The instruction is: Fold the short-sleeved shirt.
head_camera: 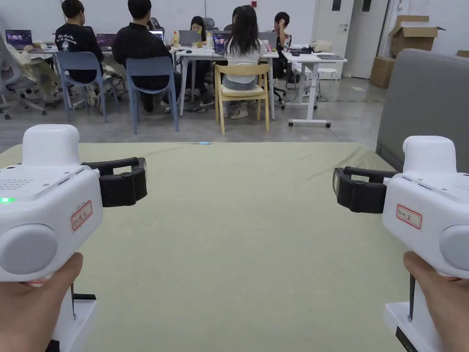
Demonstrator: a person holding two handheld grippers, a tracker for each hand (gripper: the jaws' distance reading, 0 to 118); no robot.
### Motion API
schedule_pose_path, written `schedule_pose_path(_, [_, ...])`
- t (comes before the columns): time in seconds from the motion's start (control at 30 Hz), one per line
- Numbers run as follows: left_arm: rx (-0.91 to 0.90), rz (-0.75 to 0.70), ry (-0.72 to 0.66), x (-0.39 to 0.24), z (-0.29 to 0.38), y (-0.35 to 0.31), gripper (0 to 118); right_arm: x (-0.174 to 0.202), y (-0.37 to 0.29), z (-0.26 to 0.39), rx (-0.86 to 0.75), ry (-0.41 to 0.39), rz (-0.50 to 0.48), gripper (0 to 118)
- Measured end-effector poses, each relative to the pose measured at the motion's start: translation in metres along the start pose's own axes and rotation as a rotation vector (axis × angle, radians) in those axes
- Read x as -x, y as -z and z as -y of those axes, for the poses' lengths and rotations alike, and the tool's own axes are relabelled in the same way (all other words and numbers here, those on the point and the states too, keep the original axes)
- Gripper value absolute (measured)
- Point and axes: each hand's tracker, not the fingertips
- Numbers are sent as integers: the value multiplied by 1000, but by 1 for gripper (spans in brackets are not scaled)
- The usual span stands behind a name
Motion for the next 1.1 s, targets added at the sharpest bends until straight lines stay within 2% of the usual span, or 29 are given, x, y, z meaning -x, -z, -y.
schedule_pose_path(0.2, [-11,6,47,-1,13,3,118,5,6,-1,21,-33,7,118])
schedule_pose_path(0.4, [-43,-48,39,0,17,-1,118,11,6,-2,11,-44,0,118])
schedule_pose_path(0.67, [-70,-77,16,8,17,-5,118,14,11,-6,16,-29,9,118])
schedule_pose_path(0.83, [-67,-96,-45,17,17,-5,118,17,14,-4,29,-34,-2,118])
schedule_pose_path(0.97, [-58,-137,-17,17,18,-4,118,17,16,-3,34,-14,-22,118])
schedule_pose_path(1.1, [-48,-106,-2,17,19,-3,118,17,16,-3,31,-8,-27,118])
